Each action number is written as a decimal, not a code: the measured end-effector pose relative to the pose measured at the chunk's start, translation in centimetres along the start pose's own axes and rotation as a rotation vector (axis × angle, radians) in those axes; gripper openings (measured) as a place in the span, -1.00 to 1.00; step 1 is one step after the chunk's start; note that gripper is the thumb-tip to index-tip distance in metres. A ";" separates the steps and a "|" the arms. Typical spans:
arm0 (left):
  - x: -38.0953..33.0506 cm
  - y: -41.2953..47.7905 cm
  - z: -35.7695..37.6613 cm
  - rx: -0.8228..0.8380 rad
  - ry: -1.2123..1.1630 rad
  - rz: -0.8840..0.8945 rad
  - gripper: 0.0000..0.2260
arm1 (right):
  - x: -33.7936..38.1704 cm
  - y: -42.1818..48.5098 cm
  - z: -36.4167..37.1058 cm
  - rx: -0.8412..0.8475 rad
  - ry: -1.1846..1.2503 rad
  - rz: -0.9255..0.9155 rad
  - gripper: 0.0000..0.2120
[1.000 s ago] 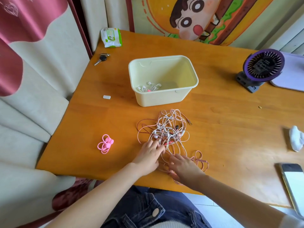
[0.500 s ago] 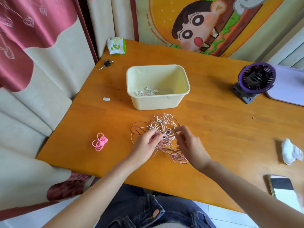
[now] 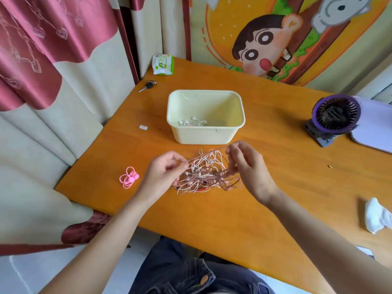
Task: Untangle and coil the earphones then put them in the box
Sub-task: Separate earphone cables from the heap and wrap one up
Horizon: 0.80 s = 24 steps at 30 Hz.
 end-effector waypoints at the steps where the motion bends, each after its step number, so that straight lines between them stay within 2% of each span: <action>1: 0.8 0.2 -0.4 -0.040 -0.017 -0.028 -0.91 | -0.1 -0.1 0.1 -0.005 0.042 0.023 -0.72; 4: 3.2 0.5 -0.6 -0.050 -0.391 -0.203 -0.82 | -0.9 -0.3 -0.2 -0.105 0.254 0.115 -0.64; 6: 4.1 0.5 -0.1 -0.030 -0.681 -0.303 -0.84 | -1.8 -0.4 -0.5 -0.175 0.399 0.181 -0.62; 8: 4.8 0.4 0.4 -0.015 -0.865 -0.355 -0.89 | -2.6 -0.7 -0.7 -0.193 0.480 0.243 -0.63; 10: 5.4 0.2 0.4 -0.055 -0.993 -0.371 -0.88 | -3.3 -1.2 -0.7 -0.105 0.383 0.283 -0.63; 12: 6.1 0.0 -0.2 -0.139 -1.045 -0.405 -0.82 | -4.5 -1.6 -0.9 0.070 0.082 0.247 -0.63; 14: 5.9 -0.2 -1.4 -0.230 -0.856 -0.351 -0.74 | -6.2 -2.1 -1.1 0.234 -0.197 0.197 -0.63; 15: 5.5 -0.3 -2.5 -0.298 -0.633 -0.268 -0.70 | -7.2 -2.4 -1.2 0.285 -0.305 0.189 -0.61; 17: 3.9 -1.0 -4.1 -0.422 -0.069 -0.093 -0.66 | -8.7 -3.0 -1.9 0.311 -0.439 0.193 -0.55; 18: 3.4 -1.1 -4.5 -0.454 0.112 -0.071 -0.65 | -9.2 -3.1 -2.1 0.294 -0.458 0.195 -0.53; 19: 3.3 -1.1 -4.9 -0.457 0.140 -0.065 -0.64 | -9.4 -3.1 -2.3 0.276 -0.460 0.195 -0.52; 20: 3.3 -1.0 -5.2 -0.413 -0.010 -0.090 -0.66 | -9.5 -3.1 -2.2 0.259 -0.451 0.201 -0.51; 22: 3.7 -0.5 -5.3 -0.215 -0.622 -0.235 -0.71 | -9.5 -2.8 -1.6 0.229 -0.385 0.245 -0.51; 23: 3.4 -0.2 -5.6 -0.130 -0.823 -0.271 -0.72 | -9.5 -2.7 -1.1 0.191 -0.301 0.286 -0.54; 24: 3.2 -0.1 -5.9 -0.095 -0.849 -0.294 -0.73 | -9.8 -2.7 -0.8 0.144 -0.194 0.333 -0.58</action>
Point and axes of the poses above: each hand's wrist, its own y-axis towards the middle knuckle, its own z-axis out of the palm, x = y × z, the point moved 7 cm from there along y, towards the middle knuckle, and after that the axes turned 14 degrees about -z, right-handed, at the moved point
